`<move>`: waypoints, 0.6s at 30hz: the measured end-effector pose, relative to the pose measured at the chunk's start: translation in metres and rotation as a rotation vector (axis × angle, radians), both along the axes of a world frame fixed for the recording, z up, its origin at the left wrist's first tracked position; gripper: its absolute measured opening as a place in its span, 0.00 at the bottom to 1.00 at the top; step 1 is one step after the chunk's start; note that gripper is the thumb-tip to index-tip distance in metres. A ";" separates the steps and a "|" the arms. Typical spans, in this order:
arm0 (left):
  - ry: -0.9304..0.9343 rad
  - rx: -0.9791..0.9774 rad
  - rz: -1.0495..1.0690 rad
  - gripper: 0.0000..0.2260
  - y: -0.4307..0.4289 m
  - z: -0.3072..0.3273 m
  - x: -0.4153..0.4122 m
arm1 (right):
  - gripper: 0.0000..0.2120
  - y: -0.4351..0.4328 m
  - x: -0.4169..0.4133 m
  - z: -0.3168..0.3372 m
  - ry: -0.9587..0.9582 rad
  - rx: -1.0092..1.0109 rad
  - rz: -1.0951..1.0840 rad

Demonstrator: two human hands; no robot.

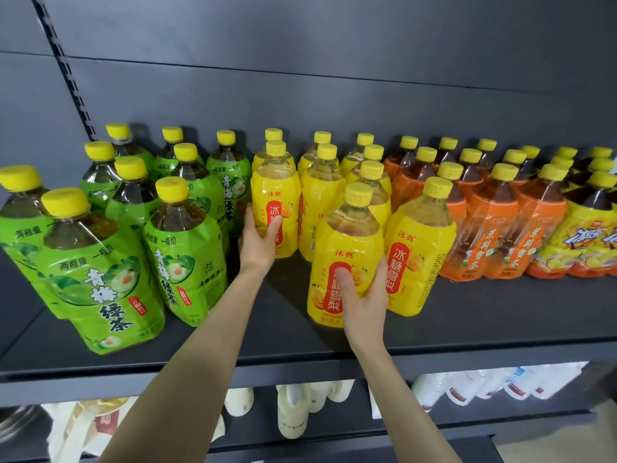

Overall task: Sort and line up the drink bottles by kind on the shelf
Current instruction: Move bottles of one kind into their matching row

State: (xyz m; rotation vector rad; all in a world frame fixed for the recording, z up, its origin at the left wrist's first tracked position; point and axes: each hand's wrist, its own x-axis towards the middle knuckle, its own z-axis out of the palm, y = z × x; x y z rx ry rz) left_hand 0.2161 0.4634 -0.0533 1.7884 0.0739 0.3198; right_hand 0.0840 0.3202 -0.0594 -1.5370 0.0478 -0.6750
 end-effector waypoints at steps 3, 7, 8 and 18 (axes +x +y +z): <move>0.043 -0.025 0.009 0.33 0.001 0.000 -0.017 | 0.48 0.003 -0.001 0.001 0.012 0.008 0.011; -0.109 -0.125 0.012 0.23 -0.001 0.006 -0.063 | 0.51 0.009 -0.004 0.000 0.063 0.012 0.129; -0.136 -0.175 -0.007 0.20 -0.002 0.007 -0.074 | 0.49 0.013 -0.004 -0.001 0.085 0.007 0.178; -0.117 -0.336 -0.120 0.29 0.001 0.007 -0.095 | 0.38 0.049 0.024 0.010 0.193 -0.101 0.421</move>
